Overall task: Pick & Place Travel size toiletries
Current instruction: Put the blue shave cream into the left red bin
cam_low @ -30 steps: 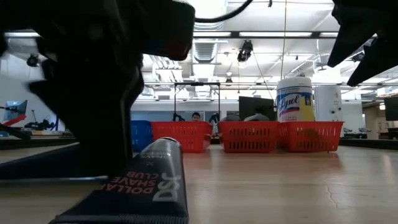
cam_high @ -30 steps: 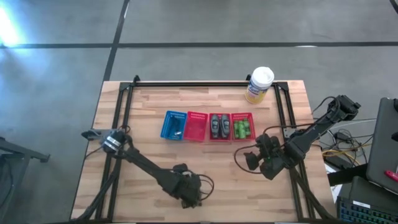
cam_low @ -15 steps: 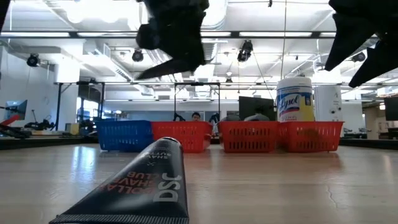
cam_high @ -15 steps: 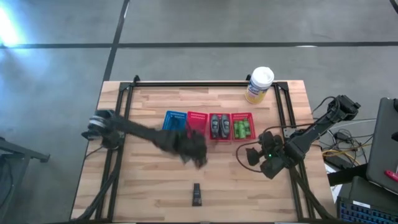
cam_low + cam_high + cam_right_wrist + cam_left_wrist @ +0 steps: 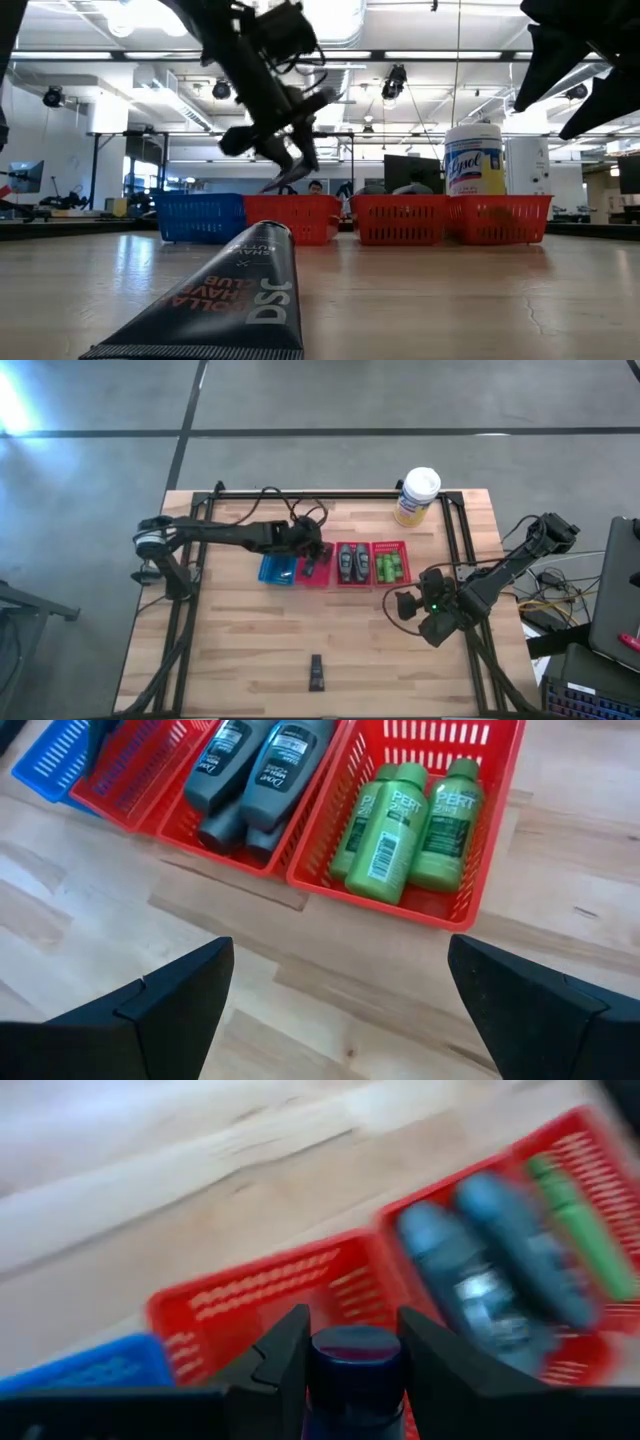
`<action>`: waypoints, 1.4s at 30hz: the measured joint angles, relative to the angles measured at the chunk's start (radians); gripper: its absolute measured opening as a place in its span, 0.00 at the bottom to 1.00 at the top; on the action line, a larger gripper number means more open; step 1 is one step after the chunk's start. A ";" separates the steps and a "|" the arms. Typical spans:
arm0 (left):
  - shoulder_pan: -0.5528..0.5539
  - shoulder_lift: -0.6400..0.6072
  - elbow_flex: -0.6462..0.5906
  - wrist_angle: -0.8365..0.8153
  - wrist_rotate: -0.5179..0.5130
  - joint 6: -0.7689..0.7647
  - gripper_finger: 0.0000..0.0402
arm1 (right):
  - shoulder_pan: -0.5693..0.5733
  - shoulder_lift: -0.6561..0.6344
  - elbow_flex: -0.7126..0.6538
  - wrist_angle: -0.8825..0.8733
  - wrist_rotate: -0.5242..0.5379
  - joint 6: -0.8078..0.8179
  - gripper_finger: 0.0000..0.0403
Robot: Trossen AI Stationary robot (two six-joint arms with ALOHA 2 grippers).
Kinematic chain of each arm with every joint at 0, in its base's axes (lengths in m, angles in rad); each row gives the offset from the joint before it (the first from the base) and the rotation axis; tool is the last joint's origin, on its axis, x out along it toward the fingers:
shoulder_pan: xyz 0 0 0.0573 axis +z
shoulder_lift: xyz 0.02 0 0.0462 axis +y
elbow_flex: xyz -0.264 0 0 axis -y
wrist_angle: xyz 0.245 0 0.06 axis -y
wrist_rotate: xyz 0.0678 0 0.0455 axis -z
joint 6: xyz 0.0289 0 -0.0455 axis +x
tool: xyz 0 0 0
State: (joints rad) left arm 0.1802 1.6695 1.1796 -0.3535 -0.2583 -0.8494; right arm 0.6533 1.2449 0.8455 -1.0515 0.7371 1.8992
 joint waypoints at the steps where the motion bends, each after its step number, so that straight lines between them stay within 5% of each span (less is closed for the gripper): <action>1: 0.000 0.000 -0.021 0.006 -0.005 -0.014 0.32 | 0.000 0.000 0.000 0.000 0.000 0.007 0.91; 4: 0.000 0.000 -0.056 0.025 -0.007 -0.039 0.35 | 0.000 0.000 0.000 0.000 0.000 0.013 0.91; 12: 0.000 -0.002 -0.024 0.034 -0.021 -0.037 0.77 | 0.000 0.000 -0.001 0.000 -0.001 0.013 0.91; 16: -0.018 -0.035 0.029 0.018 0.052 0.082 0.87 | 0.001 0.000 -0.001 0.002 -0.024 0.014 0.91; 19: -0.079 -0.069 0.088 -0.086 0.079 0.086 0.89 | 0.002 0.000 -0.001 0.004 -0.044 0.008 0.91; 24: -0.262 -0.057 0.160 -0.364 -0.043 -0.089 0.83 | 0.002 0.000 -0.001 0.005 -0.061 -0.021 0.91; 34: -0.607 0.063 0.158 -0.358 -0.177 -0.669 0.75 | 0.001 0.000 -0.001 0.007 -0.068 -0.070 0.91; 42: -0.698 0.295 0.297 -0.345 -0.084 -0.799 0.75 | 0.006 0.000 -0.001 0.008 -0.110 -0.081 0.91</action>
State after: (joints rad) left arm -0.5182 1.9643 1.4764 -0.6980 -0.3419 -1.6481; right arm 0.6588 1.2453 0.8448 -1.0435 0.6268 1.8177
